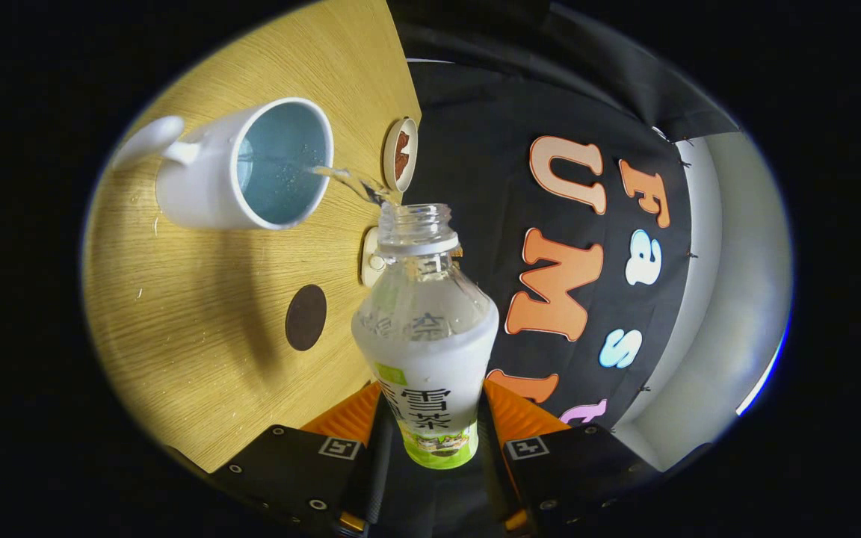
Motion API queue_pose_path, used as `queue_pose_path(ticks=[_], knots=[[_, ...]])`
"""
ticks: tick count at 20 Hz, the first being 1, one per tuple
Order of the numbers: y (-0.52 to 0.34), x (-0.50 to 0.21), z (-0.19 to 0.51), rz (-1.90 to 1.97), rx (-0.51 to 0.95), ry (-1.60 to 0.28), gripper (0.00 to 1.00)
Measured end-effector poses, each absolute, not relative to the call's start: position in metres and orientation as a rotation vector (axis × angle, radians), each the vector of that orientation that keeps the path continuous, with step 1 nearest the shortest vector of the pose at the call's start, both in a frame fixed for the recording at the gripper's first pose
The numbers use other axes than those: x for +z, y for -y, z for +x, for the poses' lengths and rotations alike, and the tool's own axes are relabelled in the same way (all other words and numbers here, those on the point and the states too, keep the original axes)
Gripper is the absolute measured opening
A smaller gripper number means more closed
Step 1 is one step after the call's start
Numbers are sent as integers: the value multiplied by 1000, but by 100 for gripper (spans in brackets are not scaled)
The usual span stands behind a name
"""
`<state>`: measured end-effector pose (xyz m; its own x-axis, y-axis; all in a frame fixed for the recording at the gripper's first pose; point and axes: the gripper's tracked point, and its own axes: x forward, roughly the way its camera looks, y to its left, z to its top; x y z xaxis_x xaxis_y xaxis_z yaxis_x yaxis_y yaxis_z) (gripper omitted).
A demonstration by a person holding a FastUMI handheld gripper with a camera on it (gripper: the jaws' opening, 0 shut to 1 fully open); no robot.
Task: Take the bottle from table, then pour the juice into the cup, finally place the bottle on the coaster
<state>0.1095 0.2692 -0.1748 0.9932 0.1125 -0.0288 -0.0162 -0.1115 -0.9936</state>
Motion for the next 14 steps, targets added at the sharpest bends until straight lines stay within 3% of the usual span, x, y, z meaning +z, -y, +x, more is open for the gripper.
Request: queue_pose_path(ticks=[14], knots=[[-276,-161,109,-1747,106,100,55]])
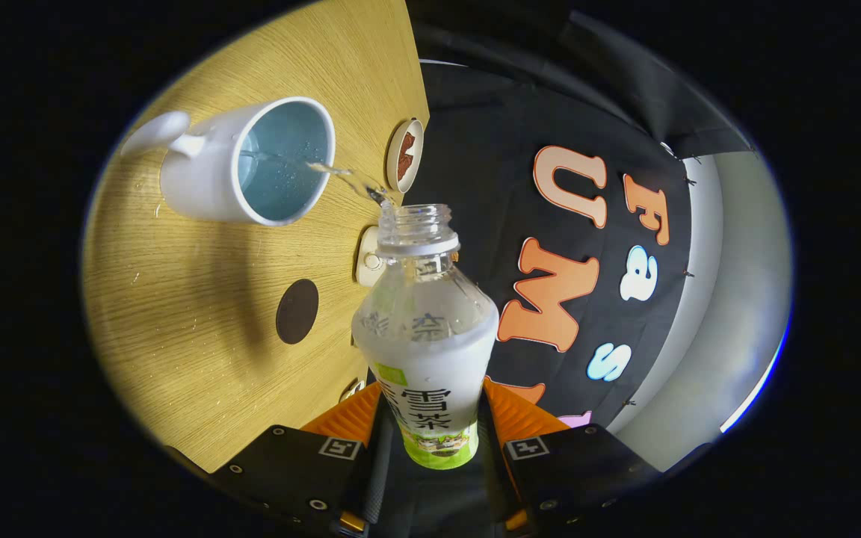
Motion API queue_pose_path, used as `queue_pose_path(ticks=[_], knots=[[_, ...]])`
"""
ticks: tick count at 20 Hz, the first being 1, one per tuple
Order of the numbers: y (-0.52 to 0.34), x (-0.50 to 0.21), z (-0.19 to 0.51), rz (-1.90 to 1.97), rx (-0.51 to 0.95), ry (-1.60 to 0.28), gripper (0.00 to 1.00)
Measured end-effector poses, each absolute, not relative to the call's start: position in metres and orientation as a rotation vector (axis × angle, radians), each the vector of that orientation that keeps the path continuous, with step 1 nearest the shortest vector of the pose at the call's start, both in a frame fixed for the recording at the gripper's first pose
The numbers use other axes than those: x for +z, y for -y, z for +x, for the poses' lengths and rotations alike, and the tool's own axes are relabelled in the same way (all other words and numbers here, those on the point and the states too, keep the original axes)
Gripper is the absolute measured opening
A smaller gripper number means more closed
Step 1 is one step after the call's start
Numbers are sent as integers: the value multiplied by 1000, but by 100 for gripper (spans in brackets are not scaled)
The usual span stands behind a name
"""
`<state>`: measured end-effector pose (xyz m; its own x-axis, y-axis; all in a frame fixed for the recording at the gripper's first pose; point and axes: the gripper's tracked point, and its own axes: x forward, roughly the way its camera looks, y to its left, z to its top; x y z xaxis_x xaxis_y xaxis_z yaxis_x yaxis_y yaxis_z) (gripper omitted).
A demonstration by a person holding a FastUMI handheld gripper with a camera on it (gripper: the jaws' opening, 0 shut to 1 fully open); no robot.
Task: Take the bottle from table, then pour the juice into the cup, finally place the bottle on the coaster
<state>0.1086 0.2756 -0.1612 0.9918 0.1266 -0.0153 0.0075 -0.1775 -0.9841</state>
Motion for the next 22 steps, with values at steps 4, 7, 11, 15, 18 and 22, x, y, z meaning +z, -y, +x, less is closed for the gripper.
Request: queue_pose_path(ticks=[4,7,11,15,18,22], knots=[[-276,-157,109,-1761,99,105,56],[-278,-154,108,-1774,100,112,56],[-281,-149,108,-1813,96,134,55],[-281,-149,108,-1825,102,126,55],[-281,-146,108,-1837,101,127,55],[-284,-140,108,-1861,94,138,55]])
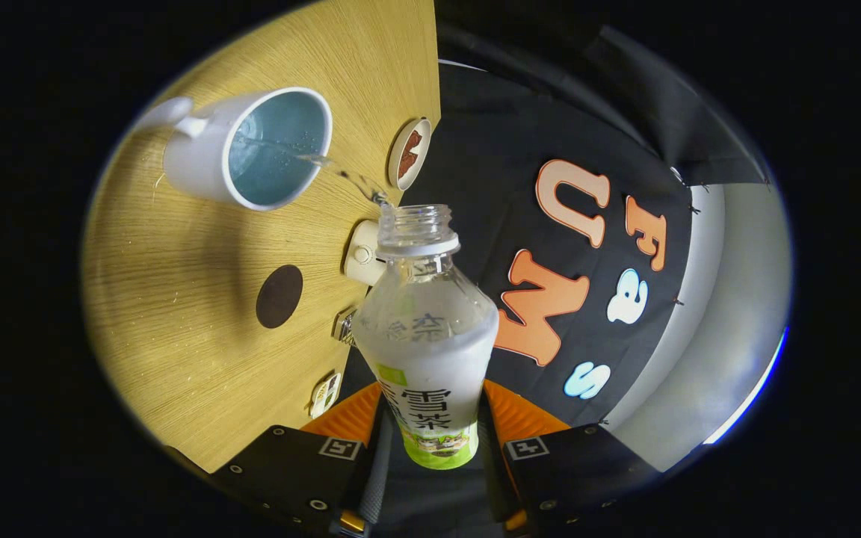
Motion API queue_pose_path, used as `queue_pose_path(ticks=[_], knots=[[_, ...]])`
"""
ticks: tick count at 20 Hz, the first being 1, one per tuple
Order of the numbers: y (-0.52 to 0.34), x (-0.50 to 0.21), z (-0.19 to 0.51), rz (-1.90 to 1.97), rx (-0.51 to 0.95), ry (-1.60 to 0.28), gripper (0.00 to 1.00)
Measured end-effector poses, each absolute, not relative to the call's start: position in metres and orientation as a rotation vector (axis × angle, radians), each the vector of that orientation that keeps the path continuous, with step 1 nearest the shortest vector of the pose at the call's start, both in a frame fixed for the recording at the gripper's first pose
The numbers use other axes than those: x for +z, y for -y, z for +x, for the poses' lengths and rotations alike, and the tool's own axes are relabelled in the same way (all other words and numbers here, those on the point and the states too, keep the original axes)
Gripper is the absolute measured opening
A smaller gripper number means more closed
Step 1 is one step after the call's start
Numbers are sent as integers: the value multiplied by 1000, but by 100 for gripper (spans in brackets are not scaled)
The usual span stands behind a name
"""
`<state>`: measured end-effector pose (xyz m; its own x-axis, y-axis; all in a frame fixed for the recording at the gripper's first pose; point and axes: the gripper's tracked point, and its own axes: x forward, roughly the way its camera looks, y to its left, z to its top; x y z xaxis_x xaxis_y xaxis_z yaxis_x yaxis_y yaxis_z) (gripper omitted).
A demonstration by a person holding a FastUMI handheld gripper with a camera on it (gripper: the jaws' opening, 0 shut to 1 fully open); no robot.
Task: Take the bottle from table, then pour the juice into the cup, finally place the bottle on the coaster
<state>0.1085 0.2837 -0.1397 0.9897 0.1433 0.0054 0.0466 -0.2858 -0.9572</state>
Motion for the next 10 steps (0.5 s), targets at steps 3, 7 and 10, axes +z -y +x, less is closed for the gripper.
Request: queue_pose_path(ticks=[3,7,10], knots=[[-287,-138,107,-1875,100,142,55],[-291,-135,107,-1905,99,161,55],[-293,-135,108,-1937,99,167,55]])
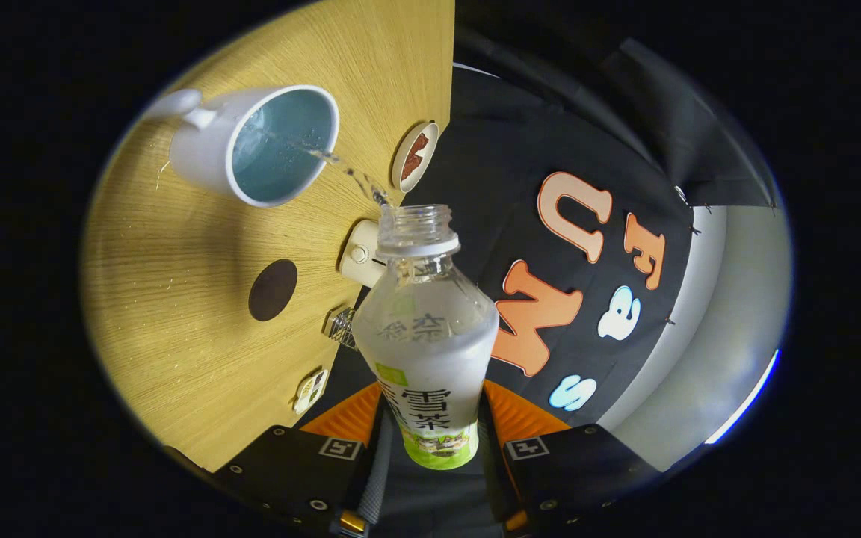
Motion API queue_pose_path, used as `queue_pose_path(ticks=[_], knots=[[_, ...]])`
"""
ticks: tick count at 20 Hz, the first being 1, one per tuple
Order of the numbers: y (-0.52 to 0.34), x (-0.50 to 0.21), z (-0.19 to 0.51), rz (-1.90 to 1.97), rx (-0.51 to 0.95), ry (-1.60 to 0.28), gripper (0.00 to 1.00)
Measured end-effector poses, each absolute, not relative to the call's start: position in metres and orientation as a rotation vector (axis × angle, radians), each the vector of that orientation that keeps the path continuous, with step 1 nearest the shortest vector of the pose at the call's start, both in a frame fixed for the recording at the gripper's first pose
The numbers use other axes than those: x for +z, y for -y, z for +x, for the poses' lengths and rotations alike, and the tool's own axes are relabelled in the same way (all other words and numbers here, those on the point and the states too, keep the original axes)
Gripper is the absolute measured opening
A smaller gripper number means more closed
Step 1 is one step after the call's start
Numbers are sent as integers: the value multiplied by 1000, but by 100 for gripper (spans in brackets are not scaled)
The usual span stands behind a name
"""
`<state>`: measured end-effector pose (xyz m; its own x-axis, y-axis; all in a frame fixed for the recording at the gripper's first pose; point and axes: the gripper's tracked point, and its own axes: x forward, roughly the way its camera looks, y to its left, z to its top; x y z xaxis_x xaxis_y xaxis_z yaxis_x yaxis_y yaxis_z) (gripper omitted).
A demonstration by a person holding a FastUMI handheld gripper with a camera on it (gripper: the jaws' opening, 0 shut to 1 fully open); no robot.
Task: Take the bottle from table, then pour the juice into the cup, finally place the bottle on the coaster
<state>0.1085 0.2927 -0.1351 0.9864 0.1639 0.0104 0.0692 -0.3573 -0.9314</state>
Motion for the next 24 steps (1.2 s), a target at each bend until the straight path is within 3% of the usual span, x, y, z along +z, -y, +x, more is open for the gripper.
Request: queue_pose_path(ticks=[24], knots=[[-306,-128,102,-2040,102,198,55]])
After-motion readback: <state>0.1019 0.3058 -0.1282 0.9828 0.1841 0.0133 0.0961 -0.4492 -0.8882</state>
